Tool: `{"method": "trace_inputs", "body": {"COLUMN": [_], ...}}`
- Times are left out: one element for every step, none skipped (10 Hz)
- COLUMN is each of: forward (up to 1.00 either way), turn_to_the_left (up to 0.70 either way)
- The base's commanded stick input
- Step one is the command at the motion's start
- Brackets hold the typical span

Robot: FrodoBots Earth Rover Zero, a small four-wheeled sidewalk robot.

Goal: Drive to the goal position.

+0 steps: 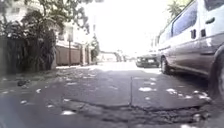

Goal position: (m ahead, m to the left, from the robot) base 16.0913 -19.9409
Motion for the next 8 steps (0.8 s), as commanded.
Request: {"method": "trace_inputs", "body": {"forward": [1.00, 1.00, 1.00, 1.00, 1.00, 1.00, 1.00, 1.00], "turn_to_the_left": [0.03, -0.26, -0.37, -0.37, -0.15, 0.03, 0.03, 0.03]}}
